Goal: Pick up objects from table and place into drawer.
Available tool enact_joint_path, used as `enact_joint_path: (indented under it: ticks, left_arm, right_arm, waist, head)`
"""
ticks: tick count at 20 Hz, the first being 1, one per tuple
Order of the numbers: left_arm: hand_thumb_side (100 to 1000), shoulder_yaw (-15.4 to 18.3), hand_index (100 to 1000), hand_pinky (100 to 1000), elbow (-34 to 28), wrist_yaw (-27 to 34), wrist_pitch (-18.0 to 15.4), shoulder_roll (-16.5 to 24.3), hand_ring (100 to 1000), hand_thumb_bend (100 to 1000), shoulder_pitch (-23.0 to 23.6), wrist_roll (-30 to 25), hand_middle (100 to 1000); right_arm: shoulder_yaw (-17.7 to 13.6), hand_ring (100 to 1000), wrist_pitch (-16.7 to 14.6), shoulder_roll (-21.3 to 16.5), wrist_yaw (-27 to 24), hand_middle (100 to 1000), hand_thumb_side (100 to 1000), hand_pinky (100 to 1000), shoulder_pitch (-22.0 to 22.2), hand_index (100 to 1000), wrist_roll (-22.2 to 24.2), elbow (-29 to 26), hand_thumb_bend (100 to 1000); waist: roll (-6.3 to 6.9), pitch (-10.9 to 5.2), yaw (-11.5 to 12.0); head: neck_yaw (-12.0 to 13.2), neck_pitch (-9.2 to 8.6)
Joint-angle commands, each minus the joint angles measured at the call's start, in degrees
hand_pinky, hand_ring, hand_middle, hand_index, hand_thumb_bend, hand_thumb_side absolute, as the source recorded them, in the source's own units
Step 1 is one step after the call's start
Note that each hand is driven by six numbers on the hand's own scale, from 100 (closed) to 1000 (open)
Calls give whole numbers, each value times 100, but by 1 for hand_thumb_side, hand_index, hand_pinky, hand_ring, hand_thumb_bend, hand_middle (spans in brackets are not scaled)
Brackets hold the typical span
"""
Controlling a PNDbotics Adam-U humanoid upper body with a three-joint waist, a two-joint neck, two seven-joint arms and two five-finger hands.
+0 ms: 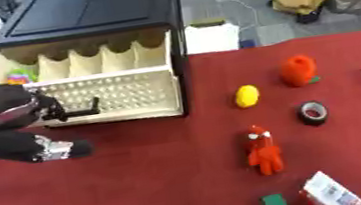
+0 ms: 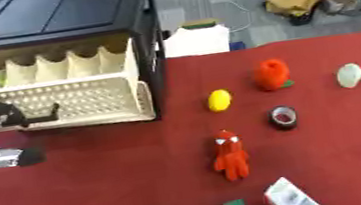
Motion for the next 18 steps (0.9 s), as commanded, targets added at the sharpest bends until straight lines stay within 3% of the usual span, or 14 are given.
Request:
enact_joint_path:
  ticks: [1, 18]
  left_arm:
    - [1000, 156, 768, 100, -185, 47, 65, 293, 100, 742, 29, 43, 100]
    - [1000, 313, 766, 100, -505, 65, 142, 519, 100, 734, 455, 98, 100]
  right_arm:
    - [-55, 620, -15, -78, -46, 513, 825, 591, -32, 727, 3, -83, 252]
    - [-65, 621, -34, -78, -67, 514, 826, 595, -34, 728, -4, -83, 249]
  waist:
    - [-5, -148, 17]
    - [-34, -167, 30]
  head:
    - [22, -33]
    - [43, -51]
